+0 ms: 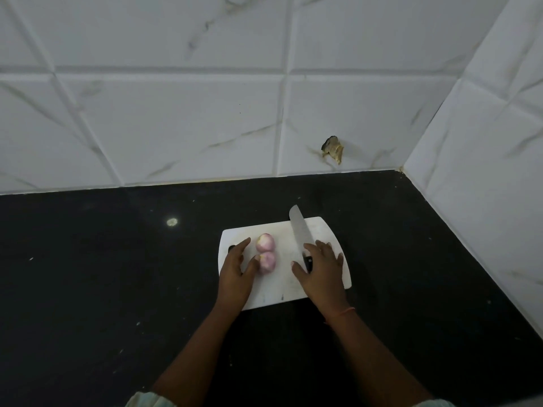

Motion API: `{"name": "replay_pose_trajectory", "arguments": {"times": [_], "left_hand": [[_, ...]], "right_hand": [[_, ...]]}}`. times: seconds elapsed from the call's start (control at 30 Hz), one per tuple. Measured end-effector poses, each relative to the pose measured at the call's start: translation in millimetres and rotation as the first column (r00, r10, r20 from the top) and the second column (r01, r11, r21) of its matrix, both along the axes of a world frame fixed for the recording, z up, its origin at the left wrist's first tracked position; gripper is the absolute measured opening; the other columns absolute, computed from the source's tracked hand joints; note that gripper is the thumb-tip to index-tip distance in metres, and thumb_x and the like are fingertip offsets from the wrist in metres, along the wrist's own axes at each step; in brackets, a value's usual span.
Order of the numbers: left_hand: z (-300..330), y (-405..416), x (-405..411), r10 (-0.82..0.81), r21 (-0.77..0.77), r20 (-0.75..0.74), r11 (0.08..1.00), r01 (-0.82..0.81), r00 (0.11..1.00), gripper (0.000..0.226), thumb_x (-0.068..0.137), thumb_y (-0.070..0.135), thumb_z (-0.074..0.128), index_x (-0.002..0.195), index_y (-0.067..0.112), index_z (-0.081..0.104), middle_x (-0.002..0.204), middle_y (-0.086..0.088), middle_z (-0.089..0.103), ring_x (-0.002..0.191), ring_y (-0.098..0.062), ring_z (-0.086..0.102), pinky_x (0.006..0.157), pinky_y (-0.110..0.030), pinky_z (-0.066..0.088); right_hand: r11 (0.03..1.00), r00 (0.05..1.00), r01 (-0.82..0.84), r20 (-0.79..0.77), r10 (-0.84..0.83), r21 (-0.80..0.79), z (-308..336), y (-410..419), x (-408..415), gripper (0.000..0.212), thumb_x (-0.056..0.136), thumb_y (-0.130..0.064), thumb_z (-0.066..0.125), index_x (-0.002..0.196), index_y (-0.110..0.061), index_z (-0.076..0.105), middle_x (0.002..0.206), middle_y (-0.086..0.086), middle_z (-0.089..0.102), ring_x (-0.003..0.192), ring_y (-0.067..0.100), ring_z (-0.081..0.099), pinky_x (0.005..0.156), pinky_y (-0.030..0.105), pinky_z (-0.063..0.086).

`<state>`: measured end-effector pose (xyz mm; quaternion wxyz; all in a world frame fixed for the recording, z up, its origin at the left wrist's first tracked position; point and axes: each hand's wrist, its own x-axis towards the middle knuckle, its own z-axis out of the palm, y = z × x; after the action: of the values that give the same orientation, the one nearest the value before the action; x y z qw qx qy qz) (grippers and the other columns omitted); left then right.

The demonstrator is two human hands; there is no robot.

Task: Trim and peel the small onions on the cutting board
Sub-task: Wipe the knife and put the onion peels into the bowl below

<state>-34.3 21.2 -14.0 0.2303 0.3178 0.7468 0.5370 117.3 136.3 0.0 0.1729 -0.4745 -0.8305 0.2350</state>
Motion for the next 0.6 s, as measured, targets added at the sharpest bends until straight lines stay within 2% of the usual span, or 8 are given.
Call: {"name": "replay_pose_trajectory", "arguments": {"times": [0.07,0.13,0.23,0.33,0.4,0.47,0.53,0.6], "left_hand": [[-0.8,2.2,-4.4,-0.008,0.002,0.017,1.000,0.008,1.000,0.046,0.094,0.014,0.062,0.138,0.022,0.051,0.135,0.009,0.053,0.119,-0.010,0.052,0.097,-0.021,0.040],[-1.8,5.6,-10.2,-0.016,-0.006,-0.024,1.000,0.016,1.000,0.045,0.095,0.013,0.061,0.138,0.022,0.052,0.136,0.006,0.055,0.118,-0.011,0.054,0.096,-0.021,0.041],[3.3,13.4,-22.1,-0.019,-0.042,-0.090,0.999,0.016,0.996,0.041,0.097,0.012,0.056,0.136,0.024,0.054,0.131,0.003,0.061,0.103,-0.007,0.060,0.082,-0.006,0.040],[9.6,22.6,-36.1,-0.160,-0.091,-0.126,0.985,0.150,0.979,0.045,0.099,0.016,0.052,0.142,0.029,0.049,0.127,0.009,0.057,0.089,-0.002,0.061,0.069,-0.009,0.046],[9.6,30.2,-44.9,-0.283,-0.135,-0.146,0.955,0.264,0.948,0.046,0.101,0.023,0.051,0.145,0.032,0.045,0.135,0.011,0.051,0.099,-0.004,0.060,0.084,-0.017,0.048],[8.2,36.9,-49.2,-0.361,-0.178,-0.159,0.926,0.333,0.919,0.043,0.100,0.031,0.052,0.142,0.032,0.049,0.135,0.008,0.054,0.109,-0.011,0.059,0.098,-0.029,0.046],[5.2,40.7,-50.5,-0.370,-0.165,-0.160,0.924,0.345,0.915,0.040,0.094,0.038,0.053,0.132,0.030,0.059,0.126,0.006,0.063,0.113,-0.012,0.058,0.100,-0.034,0.046],[2.7,41.8,-49.8,-0.330,-0.123,-0.118,0.941,0.316,0.937,0.032,0.092,0.035,0.057,0.122,0.028,0.065,0.117,0.009,0.067,0.108,-0.009,0.061,0.093,-0.032,0.050]], "right_hand": [[0.994,0.995,-0.048,-0.078,0.056,0.099,1.1,-13.1,-10.7,0.047,0.081,-0.047,0.064,0.119,-0.020,0.060,0.123,0.002,0.059,0.121,0.023,0.052,0.112,0.049,0.031],[0.992,0.988,-0.070,-0.132,0.084,0.108,5.4,-25.4,-21.5,0.046,0.080,-0.054,0.065,0.114,-0.023,0.062,0.112,-0.004,0.063,0.105,0.015,0.057,0.096,0.036,0.044],[0.986,0.988,-0.100,-0.103,0.114,0.136,7.4,-32.6,-34.6,0.043,0.078,-0.063,0.056,0.106,-0.030,0.061,0.101,-0.010,0.064,0.094,0.011,0.058,0.084,0.032,0.045],[0.987,0.976,-0.152,-0.146,0.159,0.058,5.1,-34.9,-41.7,0.039,0.078,-0.059,0.057,0.101,-0.028,0.063,0.093,-0.009,0.065,0.087,0.010,0.058,0.078,0.033,0.050],[0.987,0.963,-0.162,-0.222,0.152,-0.024,5.4,-34.1,-43.2,0.032,0.078,-0.052,0.062,0.096,-0.026,0.065,0.089,-0.009,0.066,0.084,0.007,0.059,0.076,0.030,0.051],[0.983,0.951,-0.147,-0.290,0.110,-0.107,6.0,-30.3,-42.5,0.023,0.079,-0.045,0.069,0.088,-0.023,0.066,0.083,-0.009,0.066,0.079,0.005,0.060,0.074,0.026,0.051],[0.977,0.943,-0.130,-0.326,0.068,-0.172,5.0,-25.9,-40.7,0.022,0.078,-0.042,0.073,0.084,-0.022,0.066,0.081,-0.008,0.065,0.079,0.004,0.059,0.071,0.022,0.049],[0.967,0.943,-0.133,-0.328,0.056,-0.218,5.3,-22.5,-39.0,0.022,0.079,-0.044,0.072,0.086,-0.024,0.067,0.085,-0.009,0.064,0.082,0.002,0.058,0.070,0.017,0.046]]}}
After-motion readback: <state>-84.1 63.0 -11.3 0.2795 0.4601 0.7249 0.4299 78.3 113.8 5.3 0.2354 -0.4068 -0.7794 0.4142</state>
